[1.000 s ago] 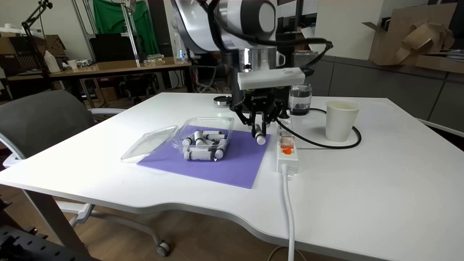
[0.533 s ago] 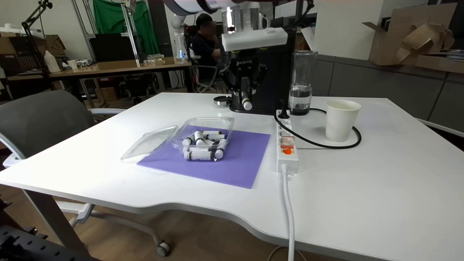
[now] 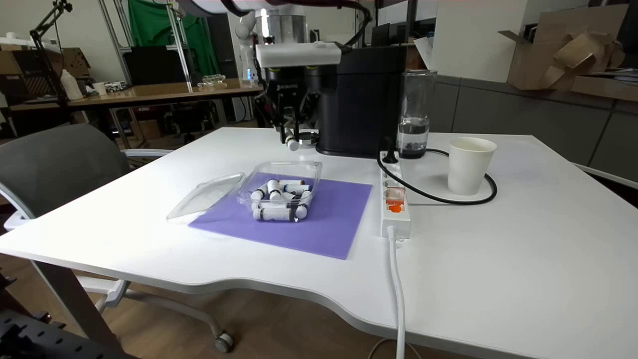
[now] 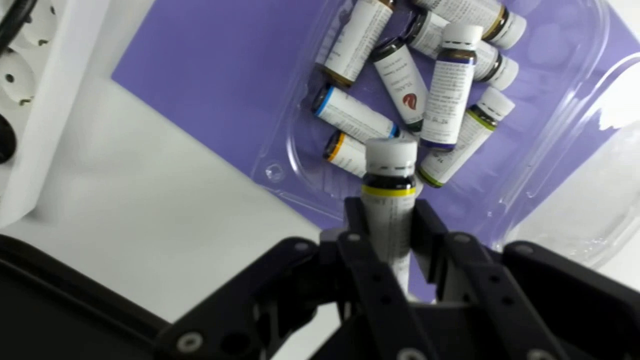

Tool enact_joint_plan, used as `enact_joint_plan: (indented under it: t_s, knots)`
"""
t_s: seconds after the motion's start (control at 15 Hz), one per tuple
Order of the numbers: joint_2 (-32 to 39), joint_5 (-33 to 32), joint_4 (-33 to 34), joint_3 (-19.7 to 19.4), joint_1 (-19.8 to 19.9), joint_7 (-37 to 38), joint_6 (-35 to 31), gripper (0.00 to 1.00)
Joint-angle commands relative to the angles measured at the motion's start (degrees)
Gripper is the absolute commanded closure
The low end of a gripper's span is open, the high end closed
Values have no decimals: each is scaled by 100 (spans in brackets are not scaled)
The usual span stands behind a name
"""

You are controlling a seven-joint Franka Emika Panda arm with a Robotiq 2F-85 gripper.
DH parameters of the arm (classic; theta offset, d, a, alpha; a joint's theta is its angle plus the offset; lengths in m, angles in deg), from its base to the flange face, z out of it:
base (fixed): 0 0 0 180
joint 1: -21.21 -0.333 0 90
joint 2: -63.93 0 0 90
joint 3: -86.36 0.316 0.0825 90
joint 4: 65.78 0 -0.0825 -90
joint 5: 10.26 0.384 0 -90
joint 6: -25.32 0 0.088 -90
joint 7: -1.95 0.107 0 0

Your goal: Open the clear container, put the bottle on the table inside the clear container

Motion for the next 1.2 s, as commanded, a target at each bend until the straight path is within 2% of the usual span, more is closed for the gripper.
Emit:
enact_joint_plan:
  t_s: [0.0, 0.4, 0.47, 0.53, 0.93, 1.0, 1.13]
  knots:
    - [-178, 58, -326, 14, -111, -120, 88, 93]
    - [15, -54, -542, -67, -218, -47, 41, 93]
    - [40, -72, -558, -77, -223, -40, 74, 48]
    - [63, -71, -578, -78, -220, -31, 67, 47]
    - [42, 36, -596, -116, -182, 121, 49, 6]
    - [8, 66, -607, -137, -185, 200, 18, 2]
    - [-109, 198, -618, -169, -173, 421, -30, 0]
